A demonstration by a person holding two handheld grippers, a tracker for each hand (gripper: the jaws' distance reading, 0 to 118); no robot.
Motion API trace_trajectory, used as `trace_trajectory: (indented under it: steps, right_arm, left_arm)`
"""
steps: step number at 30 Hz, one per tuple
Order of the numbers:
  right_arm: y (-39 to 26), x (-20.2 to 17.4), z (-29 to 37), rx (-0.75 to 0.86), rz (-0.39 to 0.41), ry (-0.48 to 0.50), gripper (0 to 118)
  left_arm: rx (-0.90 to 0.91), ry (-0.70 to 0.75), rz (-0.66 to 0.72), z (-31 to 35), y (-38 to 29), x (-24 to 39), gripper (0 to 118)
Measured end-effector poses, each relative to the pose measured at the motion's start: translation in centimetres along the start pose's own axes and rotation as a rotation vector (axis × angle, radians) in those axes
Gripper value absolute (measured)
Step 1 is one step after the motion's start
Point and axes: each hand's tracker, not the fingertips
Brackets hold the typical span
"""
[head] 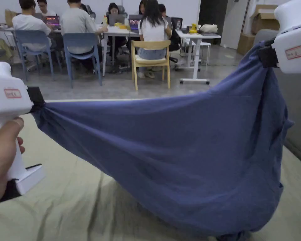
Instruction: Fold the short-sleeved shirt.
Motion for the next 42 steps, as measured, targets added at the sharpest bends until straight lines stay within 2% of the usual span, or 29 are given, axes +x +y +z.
trace_trajectory:
  steps: [4,8,11,16,20,24,31,39,42]
  right_arm:
    - [5.3,2.1,-1.0,0.009,0.001,-0.102,4]
    - [9.0,3.6,-3.7,-0.004,-0.013,-0.123,4]
    - [11.2,3.8,-5.6,-0.012,-0.020,-0.132,4]
    - [14.0,4.1,-8.8,-0.010,-0.003,-0.143,4]
    - [15.4,4.7,-10.2,-0.002,-0.053,-0.128,4]
    - [15.3,4.4,-12.0,-0.010,-0.065,-0.111,4]
    - [7.6,1.2,-17.9,-0.132,-0.074,-0.033,4]
    - [-8.8,-6.1,-23.5,-0.353,-0.170,0.110,4]
    - [-16.0,-8.4,-24.0,-0.466,-0.253,0.151,4]
  left_arm:
    - [0.059,0.032,-0.069,-0.2,8.6,1.6,0]
    - [0.073,0.025,-0.129,-0.5,14.8,2.9,0]
    - [0.099,0.088,-0.231,-0.8,17.4,3.7,0]
    - [0.120,0.104,-0.266,-0.5,19.1,4.3,0]
    - [0.117,0.120,-0.298,-1.3,19.3,4.5,0]
    - [0.105,0.122,-0.292,-2.5,18.6,4.1,0]
    - [-0.027,0.134,-0.322,-7.9,12.6,2.8,0]
    - [-0.284,0.152,-0.299,-14.9,-2.6,-0.2,0]
    - [-0.418,0.173,-0.258,-16.7,-9.6,-2.2,0]
